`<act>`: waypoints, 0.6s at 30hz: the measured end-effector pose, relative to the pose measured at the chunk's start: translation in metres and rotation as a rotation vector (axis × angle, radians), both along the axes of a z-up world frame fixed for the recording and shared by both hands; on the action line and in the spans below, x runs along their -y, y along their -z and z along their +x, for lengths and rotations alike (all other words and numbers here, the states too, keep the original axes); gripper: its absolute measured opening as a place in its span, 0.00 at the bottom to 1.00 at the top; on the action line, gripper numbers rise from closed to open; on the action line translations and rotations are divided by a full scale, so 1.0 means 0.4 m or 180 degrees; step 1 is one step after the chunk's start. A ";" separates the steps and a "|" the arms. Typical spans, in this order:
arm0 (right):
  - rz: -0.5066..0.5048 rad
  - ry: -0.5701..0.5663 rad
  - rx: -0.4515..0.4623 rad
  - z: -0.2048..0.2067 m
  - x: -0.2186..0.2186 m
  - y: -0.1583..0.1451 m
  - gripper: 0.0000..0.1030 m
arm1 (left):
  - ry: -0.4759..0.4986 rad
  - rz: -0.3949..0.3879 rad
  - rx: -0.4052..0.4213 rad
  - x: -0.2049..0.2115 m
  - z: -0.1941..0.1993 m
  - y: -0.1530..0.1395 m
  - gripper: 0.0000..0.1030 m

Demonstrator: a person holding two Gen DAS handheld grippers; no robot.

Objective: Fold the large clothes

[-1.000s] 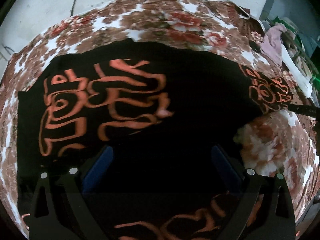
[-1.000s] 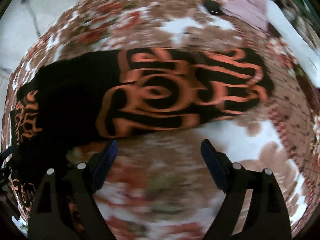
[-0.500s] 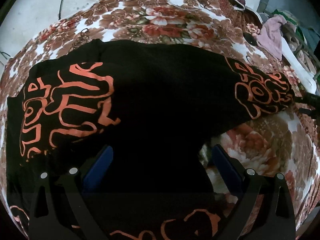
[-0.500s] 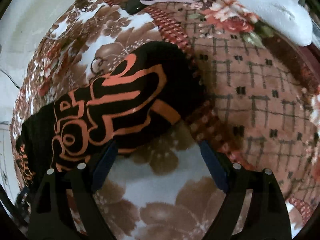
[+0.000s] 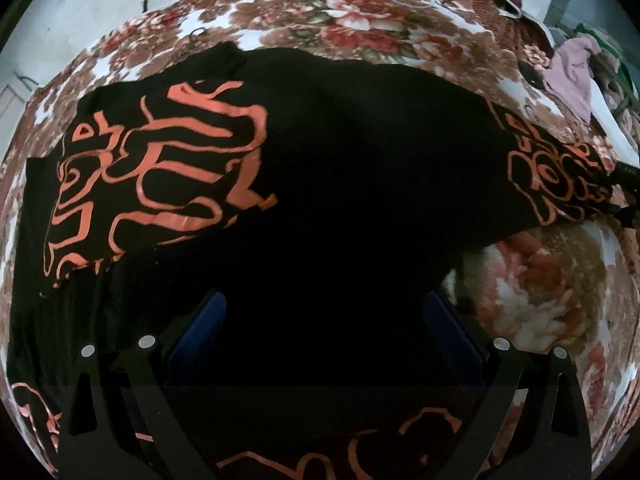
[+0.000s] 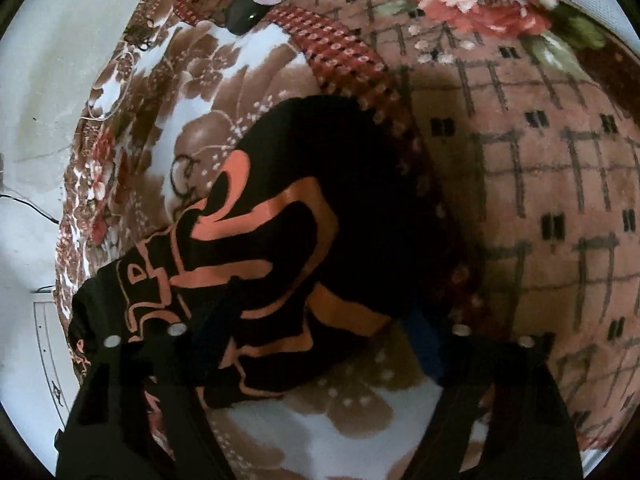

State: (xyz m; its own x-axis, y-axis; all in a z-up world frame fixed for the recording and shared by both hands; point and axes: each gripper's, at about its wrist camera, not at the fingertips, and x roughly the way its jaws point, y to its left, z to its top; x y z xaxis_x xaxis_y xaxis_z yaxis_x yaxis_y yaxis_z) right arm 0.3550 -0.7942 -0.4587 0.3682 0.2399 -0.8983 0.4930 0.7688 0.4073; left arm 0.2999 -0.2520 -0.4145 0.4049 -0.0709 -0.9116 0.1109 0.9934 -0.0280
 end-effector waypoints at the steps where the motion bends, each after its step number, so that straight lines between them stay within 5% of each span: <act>1: 0.0006 0.0000 0.0005 -0.003 0.006 -0.001 0.37 | -0.0022 -0.0002 0.0000 -0.006 0.001 0.002 0.94; 4: 0.0094 0.0001 0.0105 -0.020 0.013 -0.025 0.22 | -0.0085 0.0061 0.0141 -0.018 0.006 -0.017 0.94; 9: -0.0109 -0.0119 0.0408 -0.030 -0.018 -0.142 0.19 | -0.0406 0.0348 0.0407 -0.075 0.034 -0.058 0.94; 12: -0.0107 -0.0204 0.0612 -0.021 -0.052 -0.229 0.18 | -0.0635 0.0429 0.0376 -0.120 0.058 -0.041 0.94; 18: -0.0383 -0.0831 0.0994 0.037 -0.261 -0.442 0.17 | -0.0393 0.0455 0.0069 -0.109 0.103 0.059 0.95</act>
